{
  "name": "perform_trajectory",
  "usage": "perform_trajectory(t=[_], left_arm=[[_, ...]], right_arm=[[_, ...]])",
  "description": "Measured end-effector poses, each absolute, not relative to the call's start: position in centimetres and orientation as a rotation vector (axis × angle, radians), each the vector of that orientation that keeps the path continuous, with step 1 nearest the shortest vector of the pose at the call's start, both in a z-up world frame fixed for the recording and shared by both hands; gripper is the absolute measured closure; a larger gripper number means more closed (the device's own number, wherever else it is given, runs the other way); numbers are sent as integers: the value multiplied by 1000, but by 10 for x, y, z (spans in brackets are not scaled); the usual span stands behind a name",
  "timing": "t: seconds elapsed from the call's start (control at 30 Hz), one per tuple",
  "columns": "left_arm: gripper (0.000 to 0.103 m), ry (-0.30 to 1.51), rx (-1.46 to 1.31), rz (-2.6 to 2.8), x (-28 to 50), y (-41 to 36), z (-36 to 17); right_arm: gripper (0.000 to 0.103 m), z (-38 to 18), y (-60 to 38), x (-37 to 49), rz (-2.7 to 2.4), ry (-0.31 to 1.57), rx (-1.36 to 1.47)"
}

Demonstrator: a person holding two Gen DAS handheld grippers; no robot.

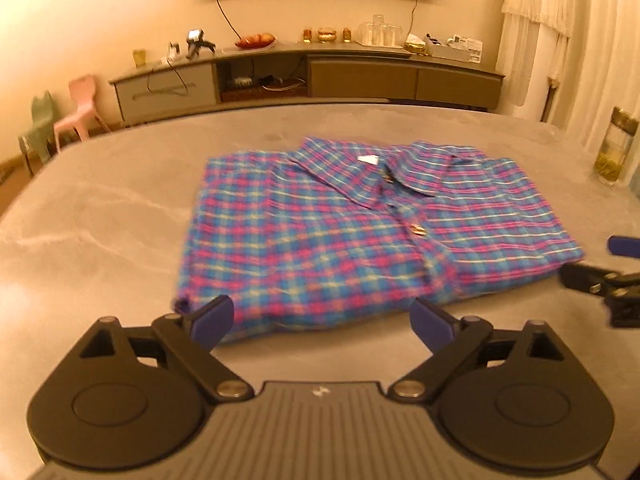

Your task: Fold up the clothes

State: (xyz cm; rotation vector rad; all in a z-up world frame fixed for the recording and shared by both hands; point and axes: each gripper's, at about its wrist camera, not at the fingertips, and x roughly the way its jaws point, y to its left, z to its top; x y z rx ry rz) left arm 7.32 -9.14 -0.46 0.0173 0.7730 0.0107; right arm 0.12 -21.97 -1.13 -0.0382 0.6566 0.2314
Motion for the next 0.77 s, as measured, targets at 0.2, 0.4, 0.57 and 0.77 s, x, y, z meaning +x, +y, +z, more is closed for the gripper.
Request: perform_trajectory(t=[0.2, 0.4, 0.57, 0.77], left_arm=[[0, 761, -9, -66, 61, -117, -8], [0, 701, -10, -93, 45, -128, -4], [0, 678, 17, -76, 43, -131, 0], [0, 687, 20, -56, 44, -128, -2]], right_arm=[[2, -19, -219, 3, 197, 664, -33], [2, -24, -217, 4, 190, 668, -44], [2, -26, -216, 7, 188, 674, -53], [2, -29, -214, 8, 184, 676, -56]])
